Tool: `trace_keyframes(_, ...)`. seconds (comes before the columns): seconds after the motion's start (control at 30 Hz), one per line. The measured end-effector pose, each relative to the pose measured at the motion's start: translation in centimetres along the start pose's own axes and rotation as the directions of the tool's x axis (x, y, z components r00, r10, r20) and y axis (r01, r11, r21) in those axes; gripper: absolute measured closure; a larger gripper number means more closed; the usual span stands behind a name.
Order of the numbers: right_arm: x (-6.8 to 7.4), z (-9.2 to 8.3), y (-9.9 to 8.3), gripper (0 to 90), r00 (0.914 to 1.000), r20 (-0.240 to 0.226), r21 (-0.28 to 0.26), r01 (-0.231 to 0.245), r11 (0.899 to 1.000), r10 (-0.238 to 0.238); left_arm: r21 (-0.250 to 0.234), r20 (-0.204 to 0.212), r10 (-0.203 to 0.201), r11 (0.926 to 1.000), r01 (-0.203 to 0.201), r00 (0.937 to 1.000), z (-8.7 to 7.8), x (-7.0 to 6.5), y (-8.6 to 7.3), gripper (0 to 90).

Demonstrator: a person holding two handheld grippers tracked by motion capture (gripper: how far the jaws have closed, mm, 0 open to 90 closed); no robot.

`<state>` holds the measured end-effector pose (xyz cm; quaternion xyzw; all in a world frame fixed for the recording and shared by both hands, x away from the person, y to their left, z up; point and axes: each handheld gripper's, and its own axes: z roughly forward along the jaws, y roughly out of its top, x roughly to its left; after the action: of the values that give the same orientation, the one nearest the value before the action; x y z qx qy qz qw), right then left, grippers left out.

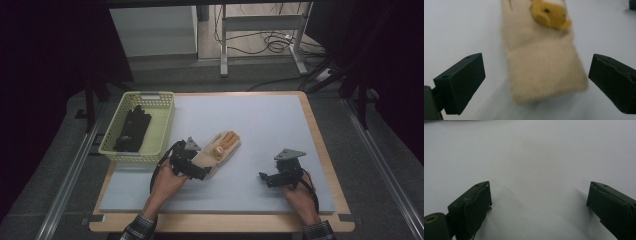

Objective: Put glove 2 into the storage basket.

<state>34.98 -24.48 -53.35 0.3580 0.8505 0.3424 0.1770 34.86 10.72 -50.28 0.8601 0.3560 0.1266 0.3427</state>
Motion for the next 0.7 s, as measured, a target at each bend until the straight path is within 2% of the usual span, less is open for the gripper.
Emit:
trace_keyframes(0.03, 0.0, 0.0, 0.0, 5.5, 1.0, 0.0, 0.0, 0.0, 1.0, 0.0, 0.006, -0.009, 0.013, 0.9999, -0.013, 0.9999, 0.5, 0.1, 1.0, 1.2)
trace_keyframes(0.1, 0.0, 0.0, 0.0, 5.5, 1.0, -0.001, 0.001, 0.002, 1.0, -0.002, 0.013, -0.008, 0.02, 0.9997, -0.02, 0.9998, 1.0, 0.3, 1.9, 1.1)
trace_keyframes(0.33, 0.0, 0.0, 0.0, 5.5, 1.0, -0.001, 0.001, -0.001, 1.0, 0.001, 0.059, 0.01, 0.035, 0.9977, -0.036, 0.9993, 3.6, 0.1, 4.1, 0.3)
trace_keyframes(0.53, 0.0, 0.0, 0.0, 5.5, 1.0, 0.0, 0.001, -0.001, 1.0, 0.001, 0.122, 0.021, 0.021, 0.9922, -0.024, 0.9996, 6.4, 0.0, 5.1, 0.0)
trace_keyframes(0.63, 0.0, 0.0, 0.0, 5.5, 1.0, -0.001, 0.001, -0.001, 1.0, 0.001, 0.185, 0.005, 0.022, 0.9826, -0.023, 0.9997, 8.1, -0.1, 5.2, 0.0)
trace_keyframes(0.7, 0.0, 0.0, 0.0, 5.5, 1.0, 0.0, 0.0, -0.001, 1.0, 0.001, 0.187, 0.024, -0.001, 0.9824, -0.004, 0.9997, 8.3, 0.1, 5.1, 0.0)
